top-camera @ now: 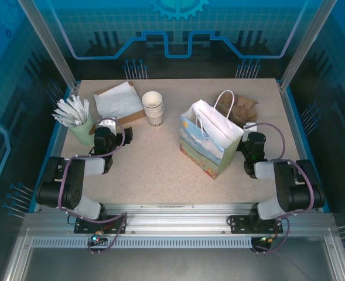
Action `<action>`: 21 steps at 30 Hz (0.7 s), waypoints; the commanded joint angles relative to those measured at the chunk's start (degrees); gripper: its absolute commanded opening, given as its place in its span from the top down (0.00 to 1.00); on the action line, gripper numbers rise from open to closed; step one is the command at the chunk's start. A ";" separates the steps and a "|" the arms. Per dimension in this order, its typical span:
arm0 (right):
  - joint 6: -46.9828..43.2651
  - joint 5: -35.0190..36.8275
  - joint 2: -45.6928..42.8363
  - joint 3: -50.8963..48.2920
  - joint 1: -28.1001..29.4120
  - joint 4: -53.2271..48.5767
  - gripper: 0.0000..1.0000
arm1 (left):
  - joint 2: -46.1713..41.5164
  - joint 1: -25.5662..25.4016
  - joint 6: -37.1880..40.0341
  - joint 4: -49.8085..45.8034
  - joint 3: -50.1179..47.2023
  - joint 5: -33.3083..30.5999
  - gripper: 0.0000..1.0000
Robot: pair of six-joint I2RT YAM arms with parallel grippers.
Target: Pack the takeout coffee
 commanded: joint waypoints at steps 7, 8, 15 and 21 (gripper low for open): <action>-1.05 1.55 0.43 1.61 1.16 3.67 0.00 | 0.04 0.74 1.06 2.32 -0.79 1.16 0.01; -0.99 1.55 0.42 1.62 1.12 3.73 0.00 | 0.02 0.73 1.06 2.36 -0.89 1.18 0.01; -1.40 1.89 0.57 1.80 1.53 3.53 0.00 | 2.07 0.68 1.04 8.73 -3.52 0.31 0.01; -1.56 1.76 0.59 1.88 1.61 3.44 0.00 | 2.05 0.51 0.88 9.98 -3.89 -1.18 0.01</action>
